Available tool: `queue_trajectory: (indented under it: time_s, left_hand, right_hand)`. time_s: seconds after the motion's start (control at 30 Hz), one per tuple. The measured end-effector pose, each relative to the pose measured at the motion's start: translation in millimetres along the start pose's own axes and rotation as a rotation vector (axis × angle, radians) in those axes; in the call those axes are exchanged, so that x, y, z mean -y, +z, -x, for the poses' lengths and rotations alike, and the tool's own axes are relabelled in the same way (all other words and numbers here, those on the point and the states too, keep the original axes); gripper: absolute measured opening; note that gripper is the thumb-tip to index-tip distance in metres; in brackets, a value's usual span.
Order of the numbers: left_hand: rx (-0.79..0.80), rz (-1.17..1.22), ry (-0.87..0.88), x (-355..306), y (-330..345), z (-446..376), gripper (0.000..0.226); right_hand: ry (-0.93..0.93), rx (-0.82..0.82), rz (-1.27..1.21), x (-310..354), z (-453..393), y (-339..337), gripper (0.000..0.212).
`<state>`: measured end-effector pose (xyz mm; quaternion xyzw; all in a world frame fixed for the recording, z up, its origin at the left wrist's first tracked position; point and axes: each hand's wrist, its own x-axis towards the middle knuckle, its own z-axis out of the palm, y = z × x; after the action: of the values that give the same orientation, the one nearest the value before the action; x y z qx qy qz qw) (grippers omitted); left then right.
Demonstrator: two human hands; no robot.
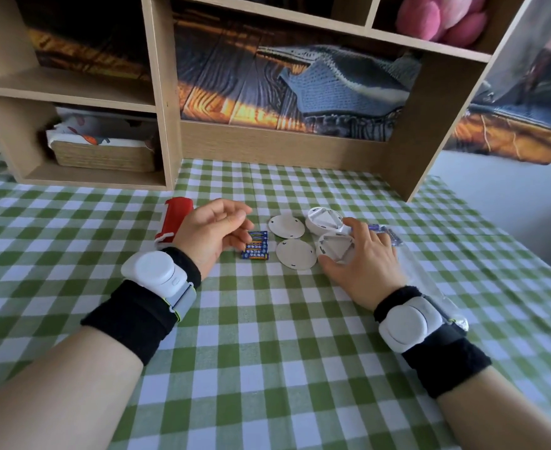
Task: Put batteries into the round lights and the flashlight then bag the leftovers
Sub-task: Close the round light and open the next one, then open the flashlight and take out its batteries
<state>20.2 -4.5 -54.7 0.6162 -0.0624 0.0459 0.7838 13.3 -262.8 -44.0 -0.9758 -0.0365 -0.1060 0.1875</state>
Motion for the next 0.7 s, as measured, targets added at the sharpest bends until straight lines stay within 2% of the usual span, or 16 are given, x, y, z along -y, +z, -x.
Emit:
queue_trajectory:
  time_s: [0.17, 0.3, 0.37, 0.5, 0.57, 0.63, 0.7]
  left_hand:
    - [-0.027, -0.002, 0.03, 0, 0, 0, 0.012]
    - [-0.103, -0.054, 0.124, -5, 0, 3, 0.01]
    - [-0.192, -0.23, 0.205, -12, -1, 4, 0.012]
    - [-0.404, -0.769, 0.399, -22, -13, 3, 0.024]
    - [-0.514, -0.96, 0.353, -21, -23, 1, 0.032]
    - [-0.594, -1.192, 0.176, -18, -28, 0, 0.045]
    - [-0.593, -1.36, -0.05, -18, -28, 1, 0.064]
  right_hand:
    - [-0.002, -0.069, 0.007, 3, -1, 0, 0.082]
    - [-0.069, -0.156, -0.097, 23, -9, -4, 0.071]
    - [-0.137, -0.159, -0.172, 42, -17, -4, 0.065]
    - [-0.258, -0.06, -0.239, 86, -36, 11, 0.059]
    - [-0.308, -0.003, -0.243, 104, -41, 22, 0.058]
    - [-0.332, 0.033, -0.226, 112, -42, 31, 0.055]
    - [-0.338, 0.051, -0.201, 112, -41, 39, 0.049]
